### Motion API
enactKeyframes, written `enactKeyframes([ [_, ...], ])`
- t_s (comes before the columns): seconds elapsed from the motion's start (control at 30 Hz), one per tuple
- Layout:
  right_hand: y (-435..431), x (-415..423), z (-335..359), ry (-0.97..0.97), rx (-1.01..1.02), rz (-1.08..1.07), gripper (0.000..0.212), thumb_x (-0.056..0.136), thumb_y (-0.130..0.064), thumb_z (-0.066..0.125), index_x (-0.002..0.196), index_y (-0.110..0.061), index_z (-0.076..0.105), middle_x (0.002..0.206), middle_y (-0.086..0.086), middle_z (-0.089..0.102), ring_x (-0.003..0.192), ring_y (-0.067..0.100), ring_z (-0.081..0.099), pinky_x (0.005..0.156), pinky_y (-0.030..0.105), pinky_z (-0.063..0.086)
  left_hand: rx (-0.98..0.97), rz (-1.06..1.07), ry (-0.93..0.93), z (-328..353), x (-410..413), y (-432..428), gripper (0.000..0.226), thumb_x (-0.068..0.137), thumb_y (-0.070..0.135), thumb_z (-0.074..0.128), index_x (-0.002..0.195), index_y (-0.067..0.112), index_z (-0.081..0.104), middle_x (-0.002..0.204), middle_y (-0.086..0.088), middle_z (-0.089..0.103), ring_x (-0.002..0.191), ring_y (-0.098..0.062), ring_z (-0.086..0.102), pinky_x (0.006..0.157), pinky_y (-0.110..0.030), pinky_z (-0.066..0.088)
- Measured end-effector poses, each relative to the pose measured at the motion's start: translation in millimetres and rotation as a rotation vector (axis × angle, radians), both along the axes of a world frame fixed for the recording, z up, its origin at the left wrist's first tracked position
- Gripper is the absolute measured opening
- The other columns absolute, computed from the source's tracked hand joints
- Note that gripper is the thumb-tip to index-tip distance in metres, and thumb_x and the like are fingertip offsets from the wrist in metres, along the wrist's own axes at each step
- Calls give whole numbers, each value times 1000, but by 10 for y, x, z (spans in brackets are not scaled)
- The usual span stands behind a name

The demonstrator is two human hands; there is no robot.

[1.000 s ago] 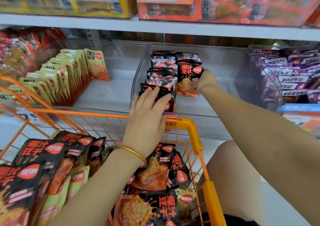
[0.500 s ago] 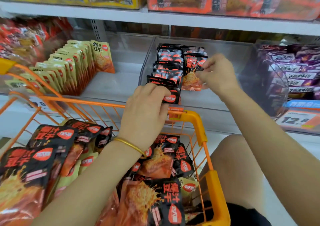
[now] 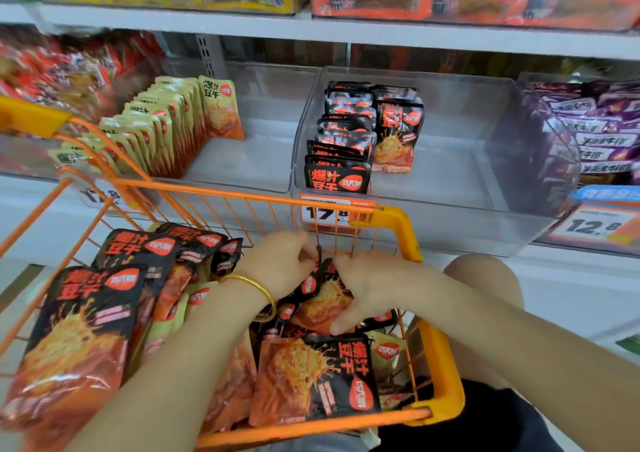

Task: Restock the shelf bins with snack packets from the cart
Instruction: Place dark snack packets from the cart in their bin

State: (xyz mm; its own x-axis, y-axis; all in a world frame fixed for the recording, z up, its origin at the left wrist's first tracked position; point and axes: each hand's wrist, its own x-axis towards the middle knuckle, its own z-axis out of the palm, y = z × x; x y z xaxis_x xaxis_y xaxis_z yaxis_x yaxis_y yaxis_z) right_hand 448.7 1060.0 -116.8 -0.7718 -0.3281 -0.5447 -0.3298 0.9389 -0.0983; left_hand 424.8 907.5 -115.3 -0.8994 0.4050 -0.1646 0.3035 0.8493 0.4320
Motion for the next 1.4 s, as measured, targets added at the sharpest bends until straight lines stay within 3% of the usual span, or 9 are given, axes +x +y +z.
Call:
enactKeyframes([
  [0.17, -11, 13, 62, 137, -170, -161, 83, 69, -46, 79, 127, -6, 36, 120, 10, 38, 102, 26, 52, 76, 33, 46, 108, 52, -53, -23, -13, 7, 20, 90, 21, 58, 108, 15, 62, 109, 1, 63, 98, -13, 57, 78, -17, 39],
  [0.4, 114, 108, 258, 297, -403, -274, 44, 79, -16, 73, 116, -8, 51, 111, 6, 55, 104, 23, 53, 87, 36, 46, 565, 67, -383, 60, 24, 69, 37, 81, 10, 70, 112, 18, 52, 101, 0, 62, 97, -16, 61, 86, -22, 48],
  [0.5, 219, 136, 397, 360, -651, -371, 44, 77, -3, 71, 117, -13, 55, 109, -3, 56, 102, 14, 53, 82, 17, 43, 710, 37, -389, 100, 41, 99, 33, 80, -1, 68, 102, 20, 56, 96, 2, 67, 88, -7, 62, 77, -13, 49],
  [0.67, 445, 146, 574, 154, -1173, -561, 23, 77, 2, 72, 95, -9, 61, 75, -4, 66, 62, 3, 60, 58, 21, 49, 923, 125, -284, 334, -29, 193, 23, 80, 9, 70, 97, 21, 61, 83, 3, 66, 64, 1, 59, 56, -15, 47],
  [0.77, 618, 19, 612, 137, -1141, -595, 30, 69, -12, 77, 87, 8, 63, 73, 7, 63, 67, 14, 55, 67, 28, 42, 987, 172, -184, 456, -107, 330, 21, 83, 12, 67, 102, 13, 59, 88, -3, 67, 72, -9, 60, 59, -21, 49],
  [0.87, 904, -299, 655, 273, -1263, -825, 23, 61, -26, 78, 74, -11, 67, 64, 2, 64, 59, 15, 49, 59, 25, 32, 910, 197, 92, 504, -185, 466, 25, 86, 11, 63, 109, 13, 54, 101, 0, 62, 95, -12, 57, 82, -23, 48],
  [1.07, 1305, -1110, 305, 487, -1002, -1095, 27, 76, -9, 77, 67, -19, 53, 56, 1, 51, 29, 0, 39, 29, 11, 23, 307, -26, 598, 233, -330, 467, 40, 84, 26, 56, 121, 14, 58, 135, -8, 48, 132, -27, 35, 110, -40, 24],
  [1.23, 1373, -1567, 18, 476, -702, -1073, 30, 72, -19, 81, 97, -9, 67, 95, 16, 68, 84, 30, 65, 82, 39, 55, 207, -69, 544, 99, -313, 476, 45, 89, 24, 57, 133, 20, 49, 150, -6, 32, 141, -27, 19, 115, -48, 16],
  [1.4, 1259, -1680, 30, 558, -556, -1038, 31, 80, -24, 73, 100, -3, 62, 109, 17, 66, 102, 33, 62, 84, 36, 48, 231, -80, 582, 47, -338, 469, 47, 82, 21, 59, 128, 17, 53, 142, -13, 42, 136, -34, 30, 110, -55, 26],
])
